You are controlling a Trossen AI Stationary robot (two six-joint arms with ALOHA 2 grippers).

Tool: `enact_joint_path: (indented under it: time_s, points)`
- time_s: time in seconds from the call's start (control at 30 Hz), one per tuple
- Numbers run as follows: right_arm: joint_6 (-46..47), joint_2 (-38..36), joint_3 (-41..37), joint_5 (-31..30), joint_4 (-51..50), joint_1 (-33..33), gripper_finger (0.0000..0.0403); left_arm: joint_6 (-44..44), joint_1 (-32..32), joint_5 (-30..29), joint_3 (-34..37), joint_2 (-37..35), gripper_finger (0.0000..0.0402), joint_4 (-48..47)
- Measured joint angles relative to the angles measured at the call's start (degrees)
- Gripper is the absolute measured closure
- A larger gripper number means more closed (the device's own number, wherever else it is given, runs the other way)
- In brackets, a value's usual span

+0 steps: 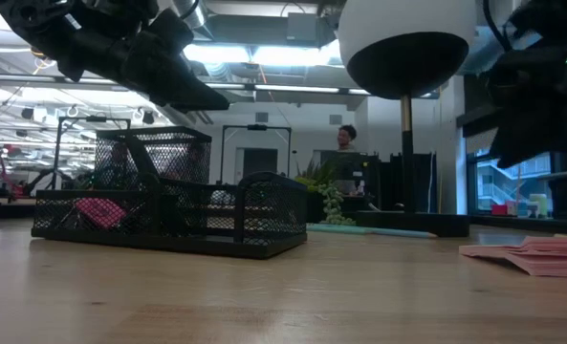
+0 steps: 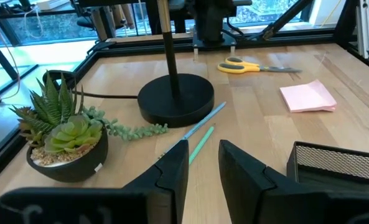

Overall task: Pick and place office supplies into organizer
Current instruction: Put the sticky notes into the desk organizer

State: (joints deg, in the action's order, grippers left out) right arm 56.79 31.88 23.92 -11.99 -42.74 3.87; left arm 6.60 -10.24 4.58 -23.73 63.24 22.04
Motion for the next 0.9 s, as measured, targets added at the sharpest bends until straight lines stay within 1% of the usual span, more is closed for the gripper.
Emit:
enact_joint_path:
  time_s: [0.13,0.3,0.37,0.5,0.67,0.77,0.9]
  points:
    - [4.66,0.74,-1.94,-0.46,4.97,6.43,0.0258,0.03,0.00,0.00,0.00,0.00,0.0318,-0.02]
    - [5.71,5.39,-3.99,-1.57,19.71,14.00,0.0258,0.01,0.02,0.00,0.00,0.00,0.0320,-0.04]
    - [5.67,8.12,-4.37,-1.55,24.95,16.79,0.0258,-0.01,0.11,0.01,0.00,0.00,0.0320,-0.04]
    - [7.22,15.84,-4.45,-2.10,33.19,22.11,0.0258,0.10,0.63,0.02,0.00,0.00,0.0316,-0.04]
    - [7.42,26.45,-3.90,-4.31,46.23,27.73,0.0258,0.14,1.55,0.00,0.00,0.00,0.0317,-0.06]
    - [5.88,32.52,-0.11,-5.18,47.47,30.73,0.0258,0.14,2.26,0.02,0.00,0.00,0.0317,-0.07]
    - [3.51,40.74,7.11,-6.49,44.90,34.34,0.0258,0.14,3.22,0.02,0.00,0.00,0.0316,-0.07]
